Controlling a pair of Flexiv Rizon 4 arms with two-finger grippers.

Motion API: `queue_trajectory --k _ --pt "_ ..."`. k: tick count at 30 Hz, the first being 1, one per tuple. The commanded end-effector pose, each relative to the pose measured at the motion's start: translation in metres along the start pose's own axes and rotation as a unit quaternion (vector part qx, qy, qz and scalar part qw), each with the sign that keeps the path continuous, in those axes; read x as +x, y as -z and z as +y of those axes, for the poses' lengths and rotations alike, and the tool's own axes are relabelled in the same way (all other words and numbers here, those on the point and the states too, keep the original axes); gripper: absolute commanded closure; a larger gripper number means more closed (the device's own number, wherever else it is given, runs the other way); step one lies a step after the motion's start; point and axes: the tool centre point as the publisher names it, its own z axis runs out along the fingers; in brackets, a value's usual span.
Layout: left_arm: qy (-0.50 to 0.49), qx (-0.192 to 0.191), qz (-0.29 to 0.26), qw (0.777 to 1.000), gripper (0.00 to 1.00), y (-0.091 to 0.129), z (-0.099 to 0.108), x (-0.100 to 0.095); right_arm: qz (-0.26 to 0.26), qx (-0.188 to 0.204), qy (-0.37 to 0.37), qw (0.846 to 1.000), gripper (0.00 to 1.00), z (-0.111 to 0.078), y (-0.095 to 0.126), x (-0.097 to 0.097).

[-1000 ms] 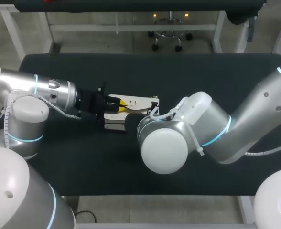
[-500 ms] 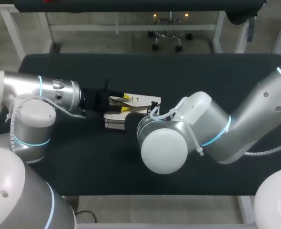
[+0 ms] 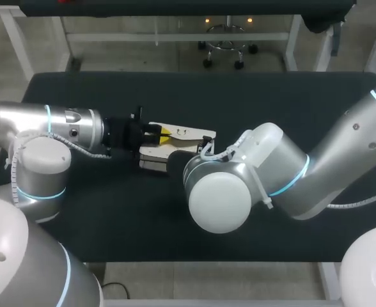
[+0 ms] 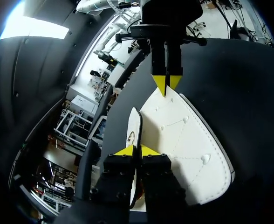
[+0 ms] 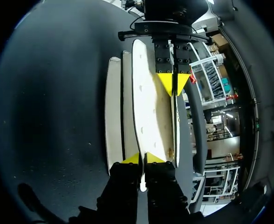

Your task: Pick up the bag, open it, inspect its contents, close it, and place it on the opposite side

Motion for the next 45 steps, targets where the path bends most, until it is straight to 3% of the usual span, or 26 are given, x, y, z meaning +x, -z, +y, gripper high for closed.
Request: queue_trajectory --k 1,10,23,33,44,45 --pt "0.009 0.0 0.008 1.0 1.0 -0.006 0.0 0.004 -0.006 -0.026 0.0 1.0 1.0 -0.003 -0.001 0.003" --pt "0.021 -0.001 0.043 0.999 1.0 -0.018 -0.01 0.016 -0.006 -0.026 0.0 1.0 1.0 -0.003 -0.001 0.003" --pt "0.07 -0.013 0.005 0.997 1.0 -0.002 0.022 0.019 -0.006 -0.026 0.0 1.0 1.0 -0.003 -0.001 0.003" --pt "0.024 0.012 -0.009 1.0 1.0 -0.015 0.004 0.03 -0.006 -0.026 0.0 1.0 1.0 -0.003 -0.001 0.003" --pt "-0.01 -0.004 -0.039 0.999 1.0 -0.007 -0.002 0.029 -0.006 -0.026 0.0 1.0 1.0 -0.003 -0.001 0.003" --pt "-0.014 -0.005 -0.043 0.999 0.84 -0.006 -0.003 0.029 -0.006 -0.026 0.0 1.0 1.0 -0.003 -0.001 0.003"
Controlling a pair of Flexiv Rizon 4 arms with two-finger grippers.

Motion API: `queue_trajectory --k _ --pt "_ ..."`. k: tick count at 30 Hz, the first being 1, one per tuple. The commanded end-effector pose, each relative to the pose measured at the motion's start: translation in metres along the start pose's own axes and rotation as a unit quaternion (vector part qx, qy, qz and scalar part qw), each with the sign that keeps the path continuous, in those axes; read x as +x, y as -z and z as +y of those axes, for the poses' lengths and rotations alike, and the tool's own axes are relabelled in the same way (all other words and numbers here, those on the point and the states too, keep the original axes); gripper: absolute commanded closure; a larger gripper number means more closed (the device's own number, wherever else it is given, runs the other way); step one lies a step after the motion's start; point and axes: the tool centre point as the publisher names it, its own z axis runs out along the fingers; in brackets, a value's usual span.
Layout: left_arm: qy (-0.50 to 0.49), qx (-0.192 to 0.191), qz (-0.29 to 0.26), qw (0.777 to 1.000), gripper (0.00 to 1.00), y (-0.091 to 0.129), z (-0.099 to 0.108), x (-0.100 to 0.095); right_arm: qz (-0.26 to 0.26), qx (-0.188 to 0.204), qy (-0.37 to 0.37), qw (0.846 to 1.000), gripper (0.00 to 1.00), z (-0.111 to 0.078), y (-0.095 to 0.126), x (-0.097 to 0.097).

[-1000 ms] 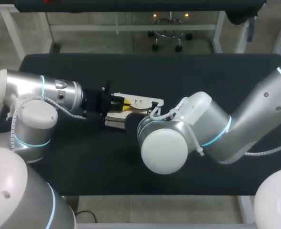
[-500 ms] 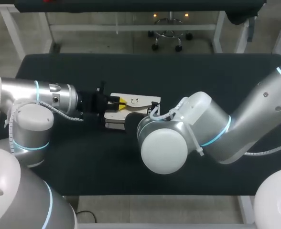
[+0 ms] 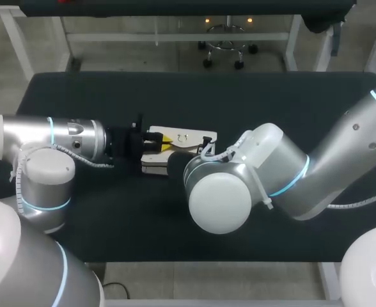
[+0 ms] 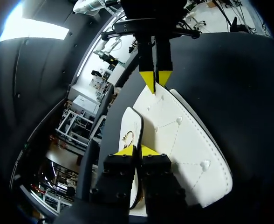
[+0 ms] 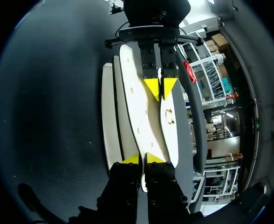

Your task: Pick up the bag, open it, inspect its contents, close it, and place it on the opposite side

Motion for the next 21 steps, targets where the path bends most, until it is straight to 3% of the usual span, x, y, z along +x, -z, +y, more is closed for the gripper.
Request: queue_trajectory --k 1,5,11,21 --pt "-0.012 -0.003 -0.031 0.999 0.64 0.004 -0.005 0.008 -0.006 -0.027 -0.001 1.0 1.0 -0.002 -0.001 0.002" --pt "-0.028 -0.008 -0.038 0.999 0.66 0.009 -0.009 0.002 -0.006 -0.027 -0.001 1.0 1.0 -0.002 -0.001 0.002" --pt "-0.048 -0.014 -0.043 0.998 1.0 0.01 -0.01 -0.005 -0.006 -0.027 -0.001 1.0 1.0 -0.002 -0.001 0.002" --pt "-0.071 -0.05 -0.002 0.996 1.0 0.009 -0.01 -0.013 -0.006 -0.027 -0.001 1.0 1.0 -0.002 -0.001 0.002"
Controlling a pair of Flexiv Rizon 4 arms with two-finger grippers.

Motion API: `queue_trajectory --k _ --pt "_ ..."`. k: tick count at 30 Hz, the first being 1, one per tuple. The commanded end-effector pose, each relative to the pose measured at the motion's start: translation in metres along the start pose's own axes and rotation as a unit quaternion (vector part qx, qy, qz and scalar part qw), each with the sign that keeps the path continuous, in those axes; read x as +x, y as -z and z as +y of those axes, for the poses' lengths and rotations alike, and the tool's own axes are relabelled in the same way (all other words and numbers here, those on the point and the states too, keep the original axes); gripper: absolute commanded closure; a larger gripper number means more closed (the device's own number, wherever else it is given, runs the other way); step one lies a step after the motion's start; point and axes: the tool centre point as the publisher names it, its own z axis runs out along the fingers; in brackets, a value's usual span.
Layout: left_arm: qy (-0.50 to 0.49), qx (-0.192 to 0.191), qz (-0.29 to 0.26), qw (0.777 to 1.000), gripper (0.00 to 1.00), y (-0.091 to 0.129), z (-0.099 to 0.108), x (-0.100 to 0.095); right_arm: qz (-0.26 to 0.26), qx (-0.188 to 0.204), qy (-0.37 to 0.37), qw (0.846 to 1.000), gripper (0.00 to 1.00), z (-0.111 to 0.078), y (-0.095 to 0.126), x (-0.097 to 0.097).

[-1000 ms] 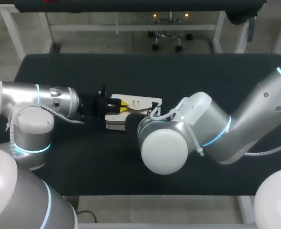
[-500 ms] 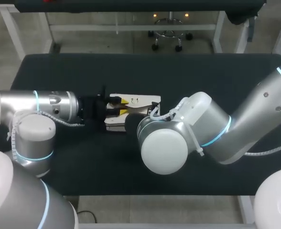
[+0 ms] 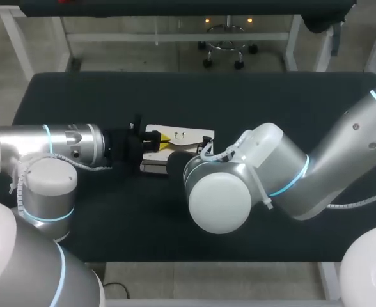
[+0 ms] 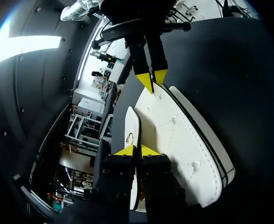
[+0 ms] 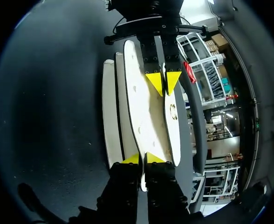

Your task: Pick up the bag, open it, inspect its contents, close it, and place it on the opposite side

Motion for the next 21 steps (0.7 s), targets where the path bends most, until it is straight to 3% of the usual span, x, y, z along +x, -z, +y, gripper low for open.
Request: queue_trajectory --k 1,14,21 --pt "-0.001 -0.01 0.039 0.999 1.0 -0.001 -0.004 -0.005 -0.006 -0.026 0.0 1.0 1.0 -0.003 -0.001 0.003" --pt "0.023 -0.028 0.089 0.995 1.0 0.002 0.013 0.002 -0.006 -0.026 0.0 1.0 1.0 -0.003 -0.001 0.003" --pt "0.02 -0.016 0.105 0.994 1.0 -0.007 0.008 0.004 -0.006 -0.026 0.0 1.0 1.0 -0.003 -0.001 0.003"
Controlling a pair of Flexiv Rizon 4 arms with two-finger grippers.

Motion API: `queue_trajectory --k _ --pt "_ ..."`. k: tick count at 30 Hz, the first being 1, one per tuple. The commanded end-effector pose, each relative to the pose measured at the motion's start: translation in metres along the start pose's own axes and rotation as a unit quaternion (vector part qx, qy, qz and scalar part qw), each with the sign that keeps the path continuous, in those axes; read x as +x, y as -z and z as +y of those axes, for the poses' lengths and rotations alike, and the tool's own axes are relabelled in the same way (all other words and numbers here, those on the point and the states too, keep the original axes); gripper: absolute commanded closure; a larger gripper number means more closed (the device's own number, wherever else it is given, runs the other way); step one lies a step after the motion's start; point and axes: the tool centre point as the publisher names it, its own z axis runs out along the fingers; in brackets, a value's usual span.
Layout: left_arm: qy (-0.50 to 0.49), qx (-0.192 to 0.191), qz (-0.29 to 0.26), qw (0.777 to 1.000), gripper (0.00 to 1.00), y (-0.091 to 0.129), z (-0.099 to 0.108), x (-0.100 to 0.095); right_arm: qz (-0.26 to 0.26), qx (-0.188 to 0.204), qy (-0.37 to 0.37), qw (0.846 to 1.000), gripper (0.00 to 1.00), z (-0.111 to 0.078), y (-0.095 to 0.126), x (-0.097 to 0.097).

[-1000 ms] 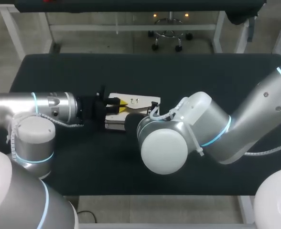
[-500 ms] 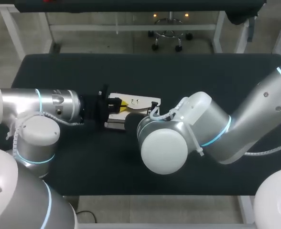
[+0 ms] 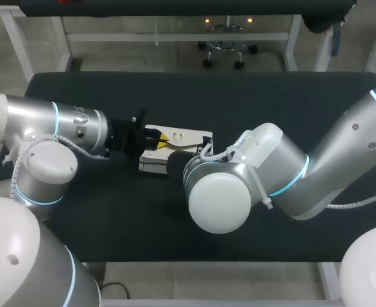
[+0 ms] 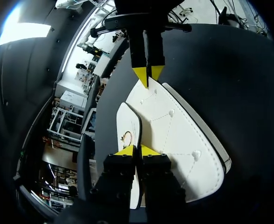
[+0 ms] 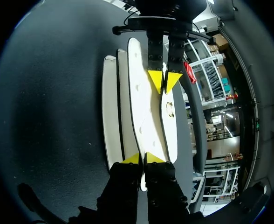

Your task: Pick up the bag, open it, inspect its contents, close it, and place it on the opposite side

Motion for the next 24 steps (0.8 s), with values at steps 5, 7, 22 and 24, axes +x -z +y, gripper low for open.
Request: queue_trajectory --k 5,7,22,24 --pt "0.004 0.015 0.005 1.0 1.0 -0.01 -0.005 -0.001 -0.006 -0.026 0.0 1.0 1.0 -0.003 -0.001 0.002" --pt "0.006 0.016 0.005 1.0 1.0 -0.012 -0.006 0.0 -0.006 -0.026 0.0 1.0 1.0 -0.003 -0.001 0.002" --pt "0.025 0.006 -0.006 1.0 0.24 -0.007 -0.002 -0.005 -0.006 -0.026 0.0 1.0 1.0 -0.003 -0.001 0.002" --pt "0.022 0.007 -0.01 1.0 0.0 -0.006 -0.004 -0.008 -0.006 -0.026 0.0 1.0 1.0 -0.003 -0.001 0.002"
